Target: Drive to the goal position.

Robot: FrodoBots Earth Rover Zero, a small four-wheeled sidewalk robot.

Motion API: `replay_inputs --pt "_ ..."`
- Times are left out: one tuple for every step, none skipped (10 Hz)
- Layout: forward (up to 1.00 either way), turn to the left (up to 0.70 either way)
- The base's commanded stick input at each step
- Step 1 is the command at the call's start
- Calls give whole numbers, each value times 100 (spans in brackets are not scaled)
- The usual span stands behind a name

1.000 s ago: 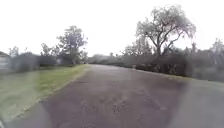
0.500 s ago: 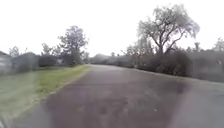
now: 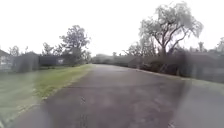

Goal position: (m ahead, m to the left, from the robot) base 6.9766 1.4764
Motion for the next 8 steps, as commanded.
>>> replay_inputs --pt "70 0" --pt "70 0" --pt "70 0" --pt "70 0" --pt "70 0" --pt "70 0" --pt "70 0" --pt "70 0"
